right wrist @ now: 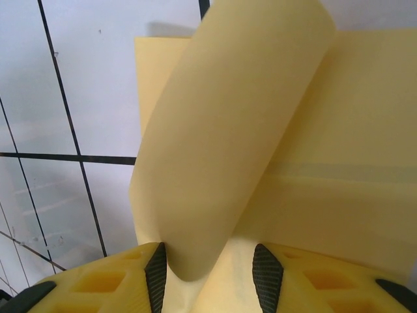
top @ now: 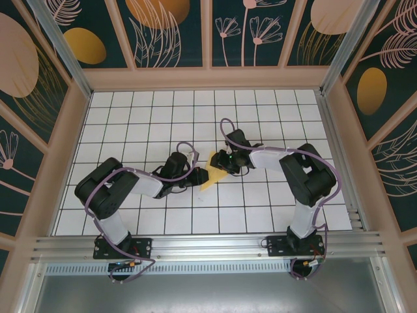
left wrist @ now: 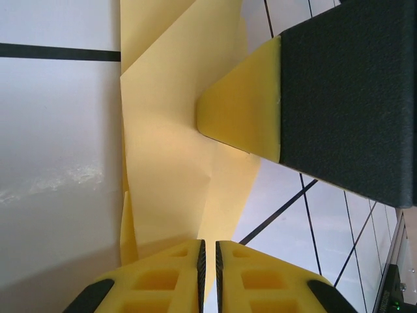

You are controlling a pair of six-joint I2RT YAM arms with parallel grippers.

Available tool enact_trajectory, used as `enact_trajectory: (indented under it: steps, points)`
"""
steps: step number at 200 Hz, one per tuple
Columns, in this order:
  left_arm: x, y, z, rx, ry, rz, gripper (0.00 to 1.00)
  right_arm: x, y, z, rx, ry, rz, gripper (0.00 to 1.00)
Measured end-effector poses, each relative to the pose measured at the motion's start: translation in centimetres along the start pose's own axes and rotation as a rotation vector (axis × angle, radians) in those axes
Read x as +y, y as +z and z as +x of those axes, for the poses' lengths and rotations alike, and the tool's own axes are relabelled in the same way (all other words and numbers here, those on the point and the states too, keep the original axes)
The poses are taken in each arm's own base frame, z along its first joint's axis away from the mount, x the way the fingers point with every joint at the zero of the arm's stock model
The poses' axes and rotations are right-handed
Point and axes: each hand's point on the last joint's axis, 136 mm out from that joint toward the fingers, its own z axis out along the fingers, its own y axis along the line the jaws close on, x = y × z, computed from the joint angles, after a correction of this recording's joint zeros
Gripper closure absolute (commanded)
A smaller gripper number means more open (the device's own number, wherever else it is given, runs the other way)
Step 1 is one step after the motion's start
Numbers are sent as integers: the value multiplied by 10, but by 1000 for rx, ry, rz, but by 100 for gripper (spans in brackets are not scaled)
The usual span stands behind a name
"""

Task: Fold a paper plane with a square sheet of paper (pick it up from the middle)
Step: Fourth fold the wing at the center of the table.

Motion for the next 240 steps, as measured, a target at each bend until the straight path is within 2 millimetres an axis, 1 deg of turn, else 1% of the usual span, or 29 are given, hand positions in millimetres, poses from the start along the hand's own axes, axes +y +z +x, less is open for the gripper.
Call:
enact_trajectory:
  steps: [27,43,59,78,96,128,158,180,206,240]
  points:
    - [-2,0,-1,-6,0,7,76,-1,2,0,5,1,18,58]
    - [-4,-1,-4,-18,-7,12,74,-1,2,-1,3,2,29,58]
    - [-8,-6,-10,-49,-7,16,71,-1,3,-1,-2,-2,35,58]
    - [-16,-14,-22,-109,-8,27,68,-1,3,-2,-5,-2,45,58]
    - [-19,-20,-30,-156,-10,28,65,-1,3,-2,-8,-4,51,58]
    - [-17,-22,-33,-177,-17,14,67,-2,3,-2,-12,-6,57,58]
    - [-13,-24,-30,-165,-19,-10,70,-2,3,-2,-13,-3,60,59]
    - [-16,-26,-30,-154,-9,-10,72,-2,4,-2,-13,7,62,59]
    - [-25,-21,-30,-129,-2,19,75,-2,4,-2,-14,17,63,59]
    - [-22,-11,-24,-78,-12,23,77,-2,4,-2,-14,20,63,59]
